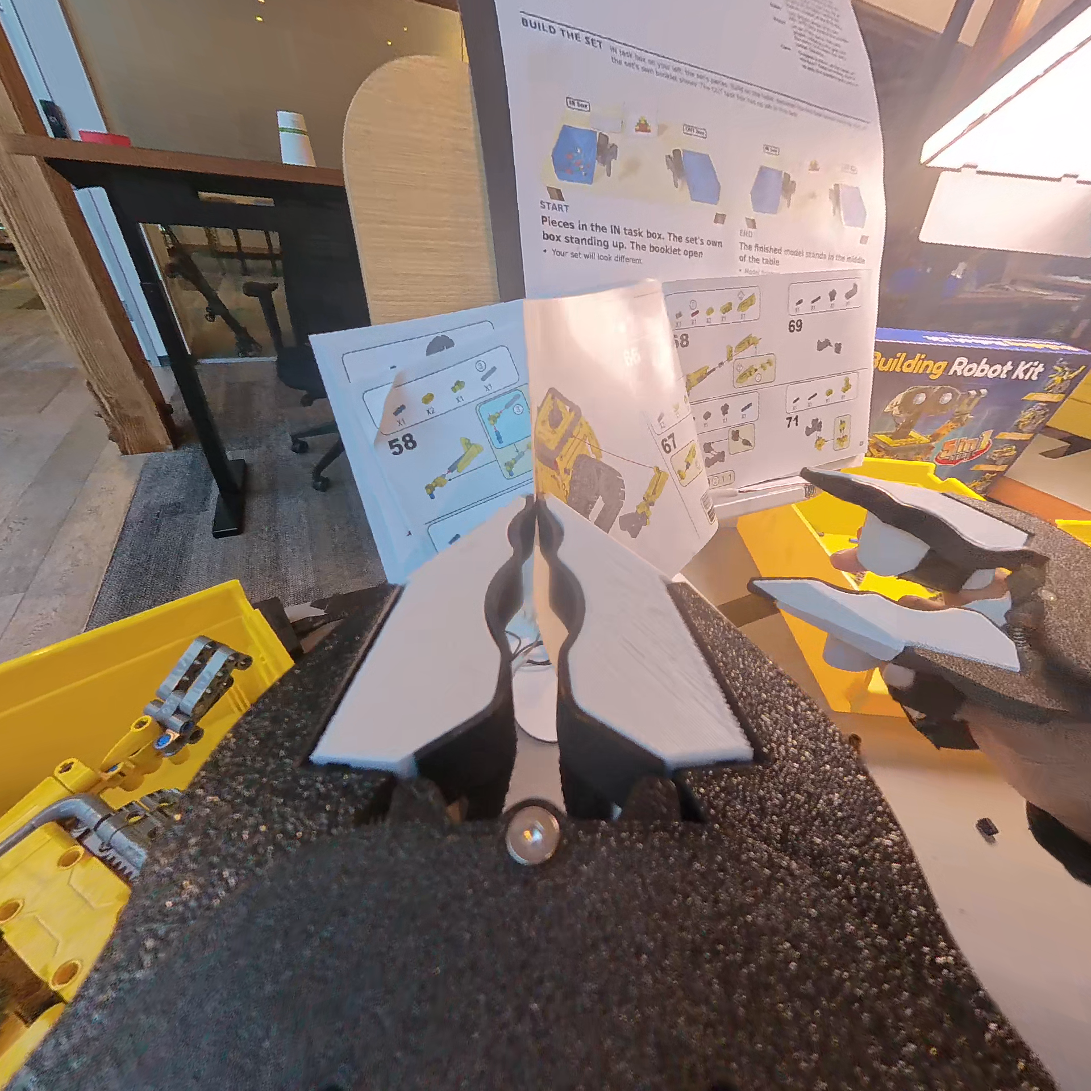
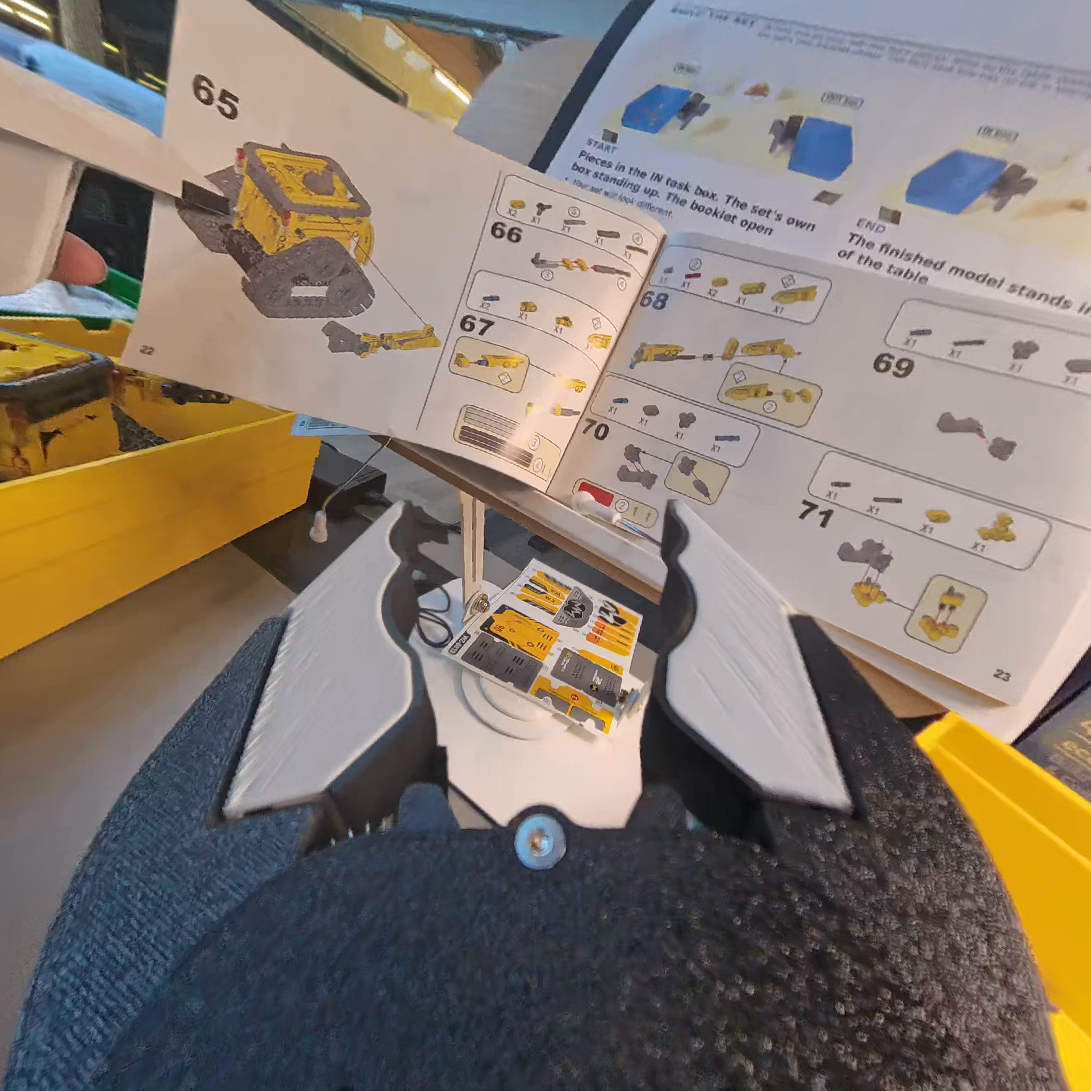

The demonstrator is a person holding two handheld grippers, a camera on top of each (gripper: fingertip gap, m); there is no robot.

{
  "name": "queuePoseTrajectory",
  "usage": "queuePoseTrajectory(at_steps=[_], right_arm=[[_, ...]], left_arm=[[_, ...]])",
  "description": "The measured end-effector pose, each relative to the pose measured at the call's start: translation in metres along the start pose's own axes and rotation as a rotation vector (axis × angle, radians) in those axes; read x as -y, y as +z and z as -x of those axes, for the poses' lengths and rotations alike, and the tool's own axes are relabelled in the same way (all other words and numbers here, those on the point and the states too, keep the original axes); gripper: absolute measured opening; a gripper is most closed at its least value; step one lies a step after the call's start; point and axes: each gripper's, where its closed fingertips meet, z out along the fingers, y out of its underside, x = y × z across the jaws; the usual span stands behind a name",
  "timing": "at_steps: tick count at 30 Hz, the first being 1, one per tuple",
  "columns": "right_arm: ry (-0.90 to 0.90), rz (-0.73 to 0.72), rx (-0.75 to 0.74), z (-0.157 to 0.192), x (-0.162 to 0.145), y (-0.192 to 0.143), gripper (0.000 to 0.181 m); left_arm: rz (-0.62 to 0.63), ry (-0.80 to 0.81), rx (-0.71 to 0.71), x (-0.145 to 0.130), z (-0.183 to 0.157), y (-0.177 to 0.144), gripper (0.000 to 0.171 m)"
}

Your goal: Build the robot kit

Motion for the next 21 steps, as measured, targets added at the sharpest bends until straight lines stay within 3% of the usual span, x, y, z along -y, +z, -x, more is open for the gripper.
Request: queuePoseTrajectory(at_steps=[6, 21], right_arm=[[0.088, 0.049, 0.023, -0.0065, -0.0075, 0.0024, 0.089], [0.079, 0.052, 0.016, -0.0101, -0.0074, 0.0016, 0.086]], left_arm=[[0.001, 0.033, 0.024, -0.0010, 0.0015, 0.0010, 0.000], [-0.001, 0.042, 0.026, 0.0000, 0.0002, 0.0006, 0.000]])
